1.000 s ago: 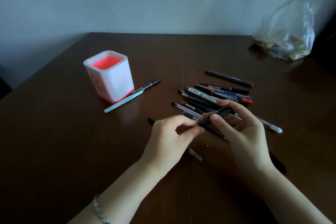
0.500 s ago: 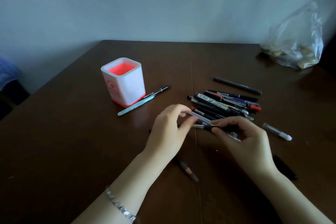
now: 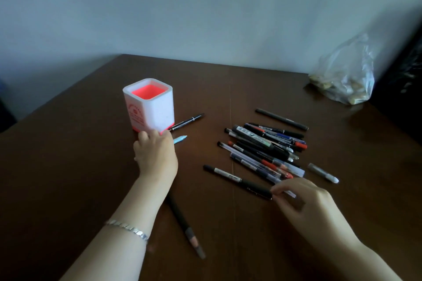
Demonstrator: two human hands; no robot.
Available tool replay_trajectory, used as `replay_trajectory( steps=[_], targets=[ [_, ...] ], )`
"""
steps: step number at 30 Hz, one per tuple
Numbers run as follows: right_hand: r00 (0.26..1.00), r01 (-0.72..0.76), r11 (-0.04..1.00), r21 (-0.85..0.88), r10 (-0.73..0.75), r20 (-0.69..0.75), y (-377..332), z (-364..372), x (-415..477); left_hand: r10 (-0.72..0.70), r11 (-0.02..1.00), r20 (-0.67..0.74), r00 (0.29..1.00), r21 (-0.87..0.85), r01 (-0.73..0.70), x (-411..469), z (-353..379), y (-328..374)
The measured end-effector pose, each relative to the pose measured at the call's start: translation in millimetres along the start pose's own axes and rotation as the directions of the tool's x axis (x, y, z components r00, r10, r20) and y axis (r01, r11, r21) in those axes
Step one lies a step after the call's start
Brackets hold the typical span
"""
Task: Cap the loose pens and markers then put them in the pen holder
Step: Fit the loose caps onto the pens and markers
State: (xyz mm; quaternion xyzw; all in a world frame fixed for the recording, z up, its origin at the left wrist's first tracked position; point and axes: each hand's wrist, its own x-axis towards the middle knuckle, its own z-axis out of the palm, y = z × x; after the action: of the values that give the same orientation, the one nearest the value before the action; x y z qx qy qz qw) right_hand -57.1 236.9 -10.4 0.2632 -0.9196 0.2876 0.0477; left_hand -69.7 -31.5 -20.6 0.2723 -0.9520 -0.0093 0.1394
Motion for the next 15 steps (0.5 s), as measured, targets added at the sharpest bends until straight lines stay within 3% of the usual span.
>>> replay_trajectory(
  steps=[2, 4, 6, 9, 15],
  targets=[
    [0.999, -0.048, 0.999, -0.012, 0.048, 0.006, 10.5, -8.3, -9.4, 0.007, 0.999, 0.010, 1.000, 0.046, -0.007, -3.3, -2.4, 1.8],
    [0.992, -0.098, 0.995, -0.022, 0.096, -0.076, 23.0, -18.6, -14.9, 0.026, 1.000, -0.029, 0.999, 0.012, -0.025, -8.3, -7.2, 7.6],
    [0.961, -0.175, 0.985, -0.009, 0.169, -0.220, 37.4, -30.1, -16.0, 0.069, 0.969, -0.138, 0.988, -0.226, -0.099, -17.7, -11.2, 18.6],
    [0.907, -0.296, 0.954, -0.054, 0.263, -0.328, 59.5, -42.6, -9.2, 0.140, 0.735, -0.243, 0.960, -0.624, -0.265, -41.1, -14.9, 41.1],
    [0.887, -0.455, 0.879, -0.141, 0.434, -0.161, 78.6, -42.0, 22.3, 0.326, 0.524, -0.184, 0.927, -0.782, -0.339, -50.3, -1.8, 54.4]
  ],
)
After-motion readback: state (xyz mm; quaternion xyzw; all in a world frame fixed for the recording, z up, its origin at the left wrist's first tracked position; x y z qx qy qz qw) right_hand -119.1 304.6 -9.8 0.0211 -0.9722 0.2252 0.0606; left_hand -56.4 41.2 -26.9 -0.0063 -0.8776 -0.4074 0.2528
